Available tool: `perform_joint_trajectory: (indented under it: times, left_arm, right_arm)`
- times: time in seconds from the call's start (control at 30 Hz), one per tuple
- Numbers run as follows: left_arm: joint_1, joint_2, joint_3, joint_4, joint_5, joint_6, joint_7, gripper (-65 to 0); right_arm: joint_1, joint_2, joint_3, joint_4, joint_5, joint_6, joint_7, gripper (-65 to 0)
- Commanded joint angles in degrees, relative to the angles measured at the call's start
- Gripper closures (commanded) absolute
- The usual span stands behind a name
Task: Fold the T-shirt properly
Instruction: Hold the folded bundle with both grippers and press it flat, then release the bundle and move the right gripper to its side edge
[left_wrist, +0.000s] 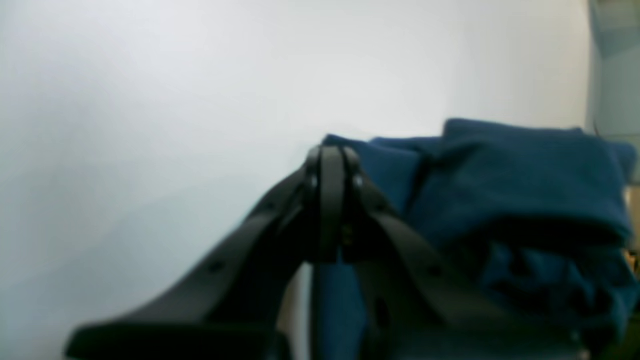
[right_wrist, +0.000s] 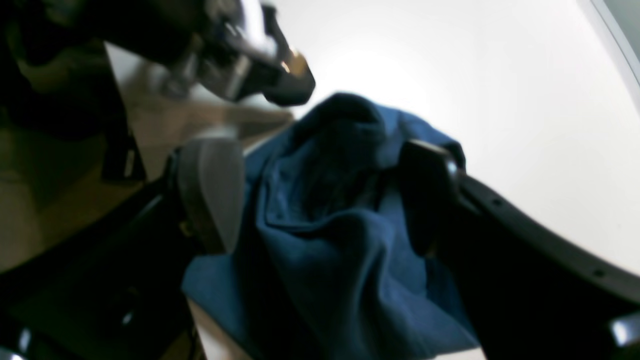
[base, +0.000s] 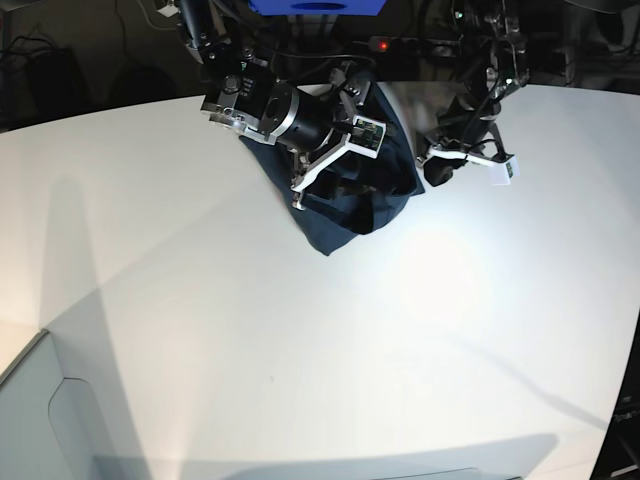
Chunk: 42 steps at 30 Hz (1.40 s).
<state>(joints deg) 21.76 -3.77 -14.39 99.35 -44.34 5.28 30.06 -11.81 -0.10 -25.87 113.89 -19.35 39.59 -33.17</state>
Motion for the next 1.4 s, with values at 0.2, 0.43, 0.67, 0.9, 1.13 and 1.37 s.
perform_joint_trajectory:
  times: [0.2,0.43,0.67,0.9,1.13,1.37]
  left_arm:
    - [2.2,-0.76,-6.4,5.84,-0.37,-0.58,-1.27,0.0]
    - [2.55,-0.49,-9.56,6.63,-0.37,-0.58,-1.27,0.0]
    - [2.55,-0.41,-9.56,6.63,-0.37,-0.66,-1.27,0.0]
    - [2.55,-0.76,-9.65,6.63,-0.37,-0.66,-1.36,0.0]
    - [2.02,-0.41,-12.82,6.63,-0.37,-0.66,-1.27,0.0]
    - [2.02,-0.85,-15.19,6.63,-0.45,-0.66,-1.27,0.0]
  right_arm:
    - [0.6,-0.47,6.13,0.8,0.76,0.41,1.48,-45.2]
    - [1.48,1.02,5.78,-3.69,0.76,0.41,1.56,-18.4]
    - [-0.19,1.29,5.69,-3.69,0.76,0.41,1.56,0.0]
    - [-5.72,1.29,5.08,2.55,0.76,0.41,1.83,-0.1]
    - [-7.57,4.71,-1.08,2.91,0.76,0.41,1.92,-0.1]
    - [-7.48,5.5,-2.66,2.82,0.76,0.41,1.39,-2.2]
